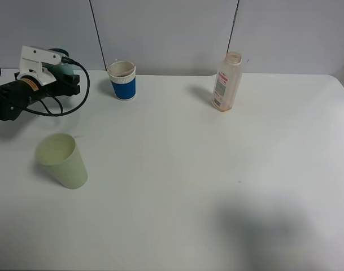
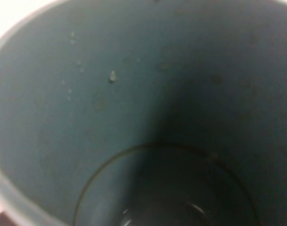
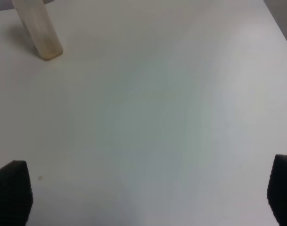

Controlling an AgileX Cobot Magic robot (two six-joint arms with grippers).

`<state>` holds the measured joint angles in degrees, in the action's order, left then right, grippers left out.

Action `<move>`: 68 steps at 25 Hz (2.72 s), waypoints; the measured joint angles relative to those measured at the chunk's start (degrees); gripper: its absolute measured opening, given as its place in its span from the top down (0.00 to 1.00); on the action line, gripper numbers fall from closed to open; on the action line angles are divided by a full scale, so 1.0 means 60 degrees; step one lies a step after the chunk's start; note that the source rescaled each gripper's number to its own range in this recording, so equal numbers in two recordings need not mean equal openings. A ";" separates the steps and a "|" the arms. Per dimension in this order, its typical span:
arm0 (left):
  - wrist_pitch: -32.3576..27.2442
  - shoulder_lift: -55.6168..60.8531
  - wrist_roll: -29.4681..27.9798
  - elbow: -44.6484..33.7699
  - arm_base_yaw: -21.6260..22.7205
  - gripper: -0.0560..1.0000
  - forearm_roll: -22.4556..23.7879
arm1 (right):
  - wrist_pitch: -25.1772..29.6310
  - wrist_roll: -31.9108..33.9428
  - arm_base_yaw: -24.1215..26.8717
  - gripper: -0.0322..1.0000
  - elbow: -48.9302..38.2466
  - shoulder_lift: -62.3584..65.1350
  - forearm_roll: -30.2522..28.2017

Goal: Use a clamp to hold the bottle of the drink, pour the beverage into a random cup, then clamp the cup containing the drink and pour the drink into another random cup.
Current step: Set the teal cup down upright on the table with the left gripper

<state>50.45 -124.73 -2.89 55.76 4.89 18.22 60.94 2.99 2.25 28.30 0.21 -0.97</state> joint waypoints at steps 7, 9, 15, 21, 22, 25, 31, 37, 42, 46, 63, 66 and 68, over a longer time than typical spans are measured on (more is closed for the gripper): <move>0.0251 -0.0376 0.0000 -0.0024 0.0000 0.95 0.0032 | 0.0000 0.0000 0.0000 0.00 0.0000 0.0000 0.0000; 0.0288 -0.0477 0.0000 -0.0034 0.0000 0.95 0.0076 | 0.0000 0.0000 0.0000 0.00 0.0000 0.0000 0.0000; 0.0561 -0.0741 0.0000 -0.0042 0.0000 0.95 0.0097 | 0.0000 0.0000 0.0000 0.00 0.0000 0.0000 0.0000; 0.0708 -0.0795 0.0000 -0.0042 0.0000 0.95 0.0097 | 0.0000 0.0000 0.0000 0.00 0.0000 0.0000 0.0000; 0.0734 -0.0795 0.0000 -0.0042 0.0000 0.95 0.0097 | 0.0000 0.0000 0.0000 0.00 0.0000 0.0000 0.0000; 0.0734 -0.0795 -0.0071 -0.0052 0.0000 0.95 0.0097 | 0.0000 0.0000 0.0000 0.00 0.0000 0.0000 0.0000; 0.0742 -0.0795 -0.0183 -0.0063 0.0000 0.95 0.0142 | 0.0000 0.0000 0.0000 0.00 0.0000 0.0000 0.0000; 0.0723 -0.0795 -0.0183 -0.0063 0.0000 0.95 0.0142 | 0.0000 0.0000 0.0000 0.00 0.0000 0.0000 0.0000; 0.0573 -0.0795 -0.0183 -0.0063 0.0000 0.95 0.0145 | 0.0000 0.0000 0.0000 0.00 0.0000 0.0000 0.0000; 0.0472 -0.0795 -0.0183 -0.0071 0.0000 0.95 0.0209 | 0.0000 0.0000 0.0000 0.00 0.0000 0.0000 0.0000; 0.0472 -0.0803 -0.0337 -0.0071 0.0000 0.94 0.0209 | 0.0000 0.0000 0.0000 0.00 0.0000 0.0000 0.0000; 0.0502 -0.0803 -0.1090 -0.0071 0.0000 0.71 0.0188 | 0.0000 0.0000 0.0000 0.00 0.0000 0.0000 0.0000; 0.0502 -0.0803 -0.1599 -0.0071 0.0000 0.57 0.0179 | 0.0000 0.0000 0.0000 0.00 0.0000 0.0000 0.0000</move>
<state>53.47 -129.55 -12.48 55.34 4.89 19.29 60.94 2.99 2.25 28.30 0.21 -0.97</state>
